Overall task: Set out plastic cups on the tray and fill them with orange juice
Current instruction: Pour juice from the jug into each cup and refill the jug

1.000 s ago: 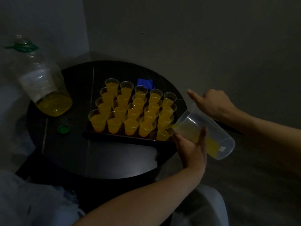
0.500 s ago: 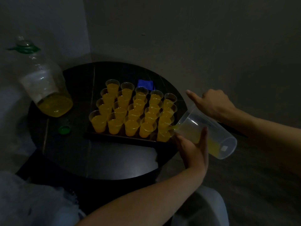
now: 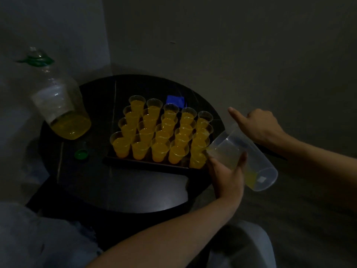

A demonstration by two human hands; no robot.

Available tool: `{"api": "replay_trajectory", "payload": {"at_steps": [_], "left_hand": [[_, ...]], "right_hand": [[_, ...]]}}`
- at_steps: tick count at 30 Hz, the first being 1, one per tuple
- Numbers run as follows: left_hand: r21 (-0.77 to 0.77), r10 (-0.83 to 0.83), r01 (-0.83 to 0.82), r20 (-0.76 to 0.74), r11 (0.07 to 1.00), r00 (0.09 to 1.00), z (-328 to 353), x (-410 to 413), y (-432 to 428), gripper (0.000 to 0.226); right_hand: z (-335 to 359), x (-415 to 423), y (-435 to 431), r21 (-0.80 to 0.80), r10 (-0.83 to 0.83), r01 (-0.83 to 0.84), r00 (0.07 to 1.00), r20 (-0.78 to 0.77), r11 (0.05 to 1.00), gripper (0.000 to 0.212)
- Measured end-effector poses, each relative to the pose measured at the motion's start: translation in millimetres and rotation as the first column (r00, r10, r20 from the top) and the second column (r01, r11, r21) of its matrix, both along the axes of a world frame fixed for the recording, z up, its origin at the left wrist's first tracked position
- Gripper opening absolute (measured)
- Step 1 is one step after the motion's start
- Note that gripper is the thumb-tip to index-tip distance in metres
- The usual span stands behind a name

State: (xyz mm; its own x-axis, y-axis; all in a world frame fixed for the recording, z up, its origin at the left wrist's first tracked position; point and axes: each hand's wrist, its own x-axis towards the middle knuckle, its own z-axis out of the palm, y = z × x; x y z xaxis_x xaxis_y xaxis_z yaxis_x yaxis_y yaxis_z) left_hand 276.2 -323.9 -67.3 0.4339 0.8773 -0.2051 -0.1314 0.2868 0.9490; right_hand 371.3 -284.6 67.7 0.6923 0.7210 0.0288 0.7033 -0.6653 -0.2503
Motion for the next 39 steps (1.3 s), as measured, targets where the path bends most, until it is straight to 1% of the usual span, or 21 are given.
{"api": "replay_trajectory", "payload": {"at_steps": [4, 7, 12, 16, 19, 21, 23, 27, 33, 36, 39], "left_hand": [[0.023, -0.035, 0.036, -0.036, 0.999, 0.999, 2, -9, 6, 0.112], [0.051, -0.080, 0.083, -0.054, 0.995, 0.995, 4, -14, 10, 0.105], [0.110, -0.095, 0.103, -0.073, 0.989, 0.993, 8, -19, 13, 0.105], [0.199, -0.064, 0.077, -0.070, 0.977, 0.996, 23, -25, 18, 0.111], [0.306, -0.057, 0.087, -0.103, 0.948, 0.993, 44, -30, 31, 0.123], [0.392, -0.038, 0.090, -0.139, 0.916, 0.990, 57, -33, 44, 0.125], [0.452, -0.021, 0.088, -0.152, 0.887, 0.988, 69, -36, 58, 0.122], [0.529, 0.036, 0.081, -0.206, 0.845, 0.978, 94, -46, 88, 0.126], [0.604, 0.099, 0.063, -0.232, 0.795, 0.968, 108, -67, 154, 0.123], [0.632, 0.134, 0.041, -0.226, 0.774, 0.965, 113, -81, 188, 0.121], [0.647, 0.172, 0.020, -0.231, 0.762, 0.958, 113, -94, 218, 0.121]], "right_hand": [[-1, -1, -9, 0.065, -0.041, 0.044, 0.998, -0.054, 0.997, 0.078], [0, -4, -16, 0.116, -0.075, 0.087, 0.991, -0.107, 0.989, 0.076], [6, -8, -24, 0.164, -0.120, 0.135, 0.988, -0.099, 0.977, 0.074], [11, -5, -26, 0.244, -0.160, 0.182, 0.981, -0.109, 0.953, 0.075], [14, 2, -26, 0.379, -0.177, 0.250, 0.960, -0.218, 0.891, 0.073], [19, 2, -23, 0.472, -0.141, 0.292, 0.933, -0.330, 0.832, 0.060], [24, -1, -16, 0.552, -0.081, 0.322, 0.906, -0.415, 0.769, 0.048], [36, -8, 7, 0.657, 0.042, 0.329, 0.875, -0.481, 0.679, 0.039], [37, -25, 55, 0.687, 0.207, 0.276, 0.820, -0.533, 0.672, 0.038], [35, -39, 88, 0.700, 0.258, 0.276, 0.792, -0.554, 0.658, 0.039], [32, -49, 122, 0.692, 0.300, 0.293, 0.741, -0.601, 0.660, 0.040]]}}
